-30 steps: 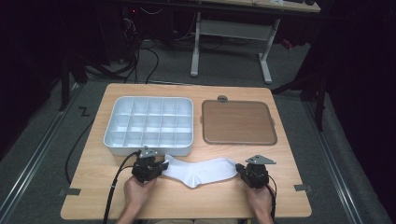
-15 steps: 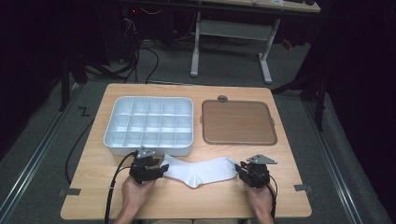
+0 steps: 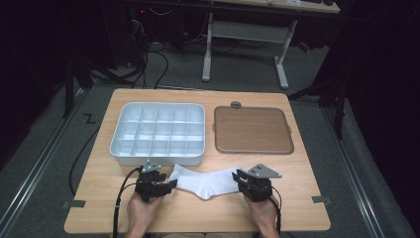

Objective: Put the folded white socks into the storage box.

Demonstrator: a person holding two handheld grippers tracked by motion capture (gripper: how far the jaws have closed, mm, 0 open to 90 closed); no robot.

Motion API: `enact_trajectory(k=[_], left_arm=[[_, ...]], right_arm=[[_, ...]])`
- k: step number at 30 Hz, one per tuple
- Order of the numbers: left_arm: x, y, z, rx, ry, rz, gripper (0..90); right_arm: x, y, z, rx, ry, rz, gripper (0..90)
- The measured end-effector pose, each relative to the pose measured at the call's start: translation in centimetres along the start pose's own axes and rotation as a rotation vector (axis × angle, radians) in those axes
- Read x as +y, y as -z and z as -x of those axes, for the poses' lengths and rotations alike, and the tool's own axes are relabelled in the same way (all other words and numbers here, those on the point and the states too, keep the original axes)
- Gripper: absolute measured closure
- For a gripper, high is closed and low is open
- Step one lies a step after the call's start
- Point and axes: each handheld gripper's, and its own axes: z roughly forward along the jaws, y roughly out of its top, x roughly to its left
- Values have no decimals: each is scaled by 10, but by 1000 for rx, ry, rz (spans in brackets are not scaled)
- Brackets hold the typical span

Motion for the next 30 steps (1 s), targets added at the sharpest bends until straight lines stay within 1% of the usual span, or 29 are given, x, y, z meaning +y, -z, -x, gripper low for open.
enact_trajectory(k=[4, 6, 7, 9, 11, 14, 18, 22, 23, 25, 30], left_arm=[[-2, 0, 1, 6, -21, 0, 479], [-3, 0, 1, 9, -34, 0, 499], [-2, 0, 2, 9, -34, -4, 516], [-2, 0, 2, 2, -18, -13, 561], [-2, 0, 3, 3, -16, -17, 596], [-4, 0, 4, -1, -17, -24, 637], [-4, -1, 5, -2, -18, -27, 678], [-4, -1, 5, -6, -12, -34, 712], [-5, -1, 5, -8, -15, -34, 720], [-5, -1, 5, -14, -20, -39, 742], [-5, -1, 5, -30, -10, -50, 793]], right_arm=[[-1, -20, -15, 69, 15, -49, 799], [-1, -28, -21, 84, 19, -65, 805], [-1, -32, -24, 93, 26, -74, 808], [-1, -37, -29, 103, 30, -83, 814], [-1, -42, -32, 109, 33, -89, 821], [1, -47, -35, 118, 24, -88, 840], [2, -53, -39, 122, 39, -100, 858], [0, -55, -39, 116, 49, -116, 863], [0, -56, -40, 114, 47, -124, 863], [-2, -57, -39, 113, 57, -135, 863], [-4, -58, -39, 117, 73, -141, 863]])
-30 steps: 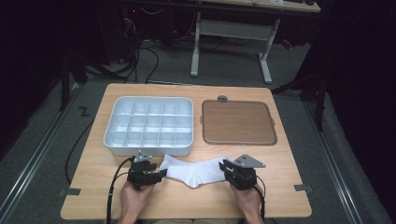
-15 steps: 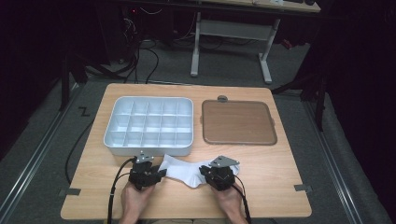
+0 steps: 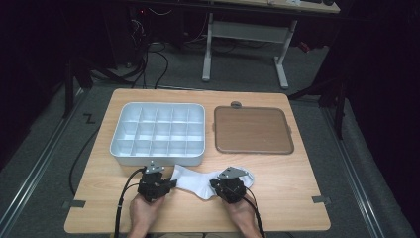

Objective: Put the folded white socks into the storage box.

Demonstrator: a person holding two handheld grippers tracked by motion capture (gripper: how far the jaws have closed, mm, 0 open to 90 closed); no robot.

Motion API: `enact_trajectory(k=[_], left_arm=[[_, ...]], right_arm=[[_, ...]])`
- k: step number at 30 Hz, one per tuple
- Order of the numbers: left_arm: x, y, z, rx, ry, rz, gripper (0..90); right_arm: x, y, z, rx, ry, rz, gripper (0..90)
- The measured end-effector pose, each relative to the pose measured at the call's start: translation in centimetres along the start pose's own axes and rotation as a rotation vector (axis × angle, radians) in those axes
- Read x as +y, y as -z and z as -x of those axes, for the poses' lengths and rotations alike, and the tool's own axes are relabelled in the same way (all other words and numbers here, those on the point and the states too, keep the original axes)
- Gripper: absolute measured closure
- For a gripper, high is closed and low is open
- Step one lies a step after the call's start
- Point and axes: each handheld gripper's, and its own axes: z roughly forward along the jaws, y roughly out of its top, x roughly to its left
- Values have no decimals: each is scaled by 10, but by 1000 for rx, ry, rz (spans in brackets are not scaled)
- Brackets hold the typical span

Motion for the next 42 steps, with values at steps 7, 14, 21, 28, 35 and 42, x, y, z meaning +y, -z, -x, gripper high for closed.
enact_trajectory(k=[7, 14, 21, 28, 35, 42], left_arm=[[0, 4, 0, -21, -13, 2, 825], [6, 14, 0, -53, 4, 10, 829], [18, 26, 5, -85, -2, 22, 830], [31, 37, 10, -118, 8, 44, 830], [40, 46, 16, -158, 23, 57, 830], [49, 48, 31, -188, -14, 46, 830]], right_arm=[[0, 0, -4, -16, 16, -2, 868], [0, 0, -7, -14, 23, -5, 877], [2, -3, -14, -6, 29, -2, 880], [4, -7, -22, 7, 37, 2, 880], [9, -13, -33, 18, 36, -3, 879], [11, -17, -35, 31, 39, 15, 880]])
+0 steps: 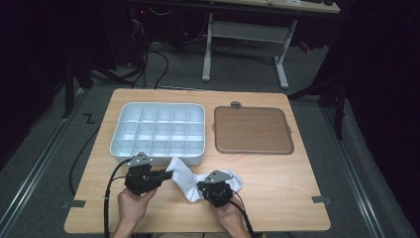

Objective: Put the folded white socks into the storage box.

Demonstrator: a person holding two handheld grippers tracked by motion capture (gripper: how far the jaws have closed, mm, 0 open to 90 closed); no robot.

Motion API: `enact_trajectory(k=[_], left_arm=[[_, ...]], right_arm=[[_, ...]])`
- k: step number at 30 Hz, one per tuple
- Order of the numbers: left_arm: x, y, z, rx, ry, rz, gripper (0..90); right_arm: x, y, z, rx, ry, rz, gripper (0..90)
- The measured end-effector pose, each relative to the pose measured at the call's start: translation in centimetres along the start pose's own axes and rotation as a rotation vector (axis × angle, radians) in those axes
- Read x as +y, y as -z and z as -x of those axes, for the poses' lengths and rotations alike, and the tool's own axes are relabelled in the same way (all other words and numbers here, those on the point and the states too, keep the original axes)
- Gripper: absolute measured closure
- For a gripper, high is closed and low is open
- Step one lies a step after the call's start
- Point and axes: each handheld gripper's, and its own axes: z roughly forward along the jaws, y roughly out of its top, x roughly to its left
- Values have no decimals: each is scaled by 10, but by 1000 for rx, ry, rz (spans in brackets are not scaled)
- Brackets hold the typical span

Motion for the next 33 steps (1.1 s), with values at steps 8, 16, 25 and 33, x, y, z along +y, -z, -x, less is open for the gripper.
enact_trajectory(k=[8, 16, 25, 33], left_arm=[[7, 0, 5, -3, -19, 2, 830], [13, 1, 9, -13, -42, -4, 830], [12, 0, 9, -19, -36, -15, 829], [7, -3, 10, -14, -58, -35, 829]], right_arm=[[7, -8, -9, 19, 16, 0, 879], [17, -19, -22, 37, 46, -9, 880], [26, -26, -30, 52, 69, -30, 870], [24, -1, -17, 33, 34, 14, 818]])
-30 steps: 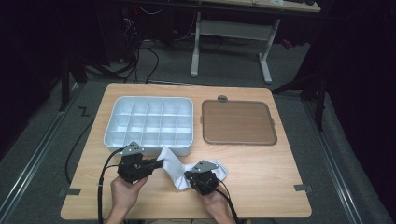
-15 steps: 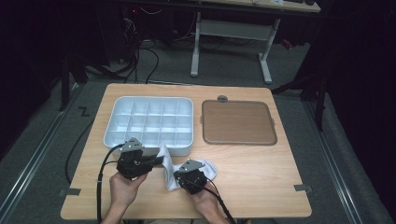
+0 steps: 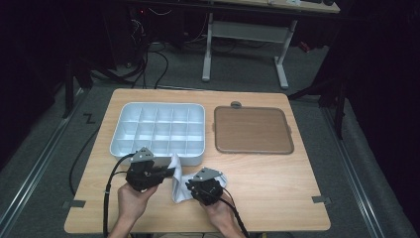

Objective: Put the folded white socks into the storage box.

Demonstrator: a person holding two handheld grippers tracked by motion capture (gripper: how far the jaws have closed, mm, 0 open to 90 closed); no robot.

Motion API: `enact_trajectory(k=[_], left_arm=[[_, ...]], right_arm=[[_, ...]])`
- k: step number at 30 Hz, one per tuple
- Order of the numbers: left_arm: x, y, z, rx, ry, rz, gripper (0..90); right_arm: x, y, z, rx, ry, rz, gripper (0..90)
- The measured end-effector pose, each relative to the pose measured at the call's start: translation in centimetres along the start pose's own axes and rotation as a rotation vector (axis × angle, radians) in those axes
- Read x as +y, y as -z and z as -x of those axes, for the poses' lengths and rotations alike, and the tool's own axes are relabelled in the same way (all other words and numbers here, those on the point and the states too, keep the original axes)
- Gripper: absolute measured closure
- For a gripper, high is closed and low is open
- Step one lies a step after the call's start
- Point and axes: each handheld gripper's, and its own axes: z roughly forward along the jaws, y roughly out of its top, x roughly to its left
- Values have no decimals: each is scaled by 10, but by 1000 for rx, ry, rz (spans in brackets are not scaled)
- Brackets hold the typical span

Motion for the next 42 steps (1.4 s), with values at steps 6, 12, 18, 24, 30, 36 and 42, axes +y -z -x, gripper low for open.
enact_trajectory(k=[6, 12, 18, 24, 30, 36, 42], left_arm=[[-3, -4, 2, -2, 6, -5, 829], [-6, -7, 5, -2, -11, -21, 829], [-9, -11, 9, -4, -15, -32, 829], [-12, -17, 13, -5, -29, -49, 829], [-18, -25, 18, -8, -50, -75, 828], [-26, -35, 23, -12, -68, -108, 828], [-33, -44, 25, -11, -81, -134, 828]], right_arm=[[-10, 28, 25, -89, -27, 23, 809], [-21, 44, 45, -155, -66, 32, 787], [-27, 50, 59, -192, -102, 33, 755], [-30, 48, 66, -201, -110, 20, 738], [-33, 45, 70, -195, -119, 1, 710], [-36, 42, 70, -183, -122, -13, 722], [-37, 40, 70, -175, -123, -23, 822]])
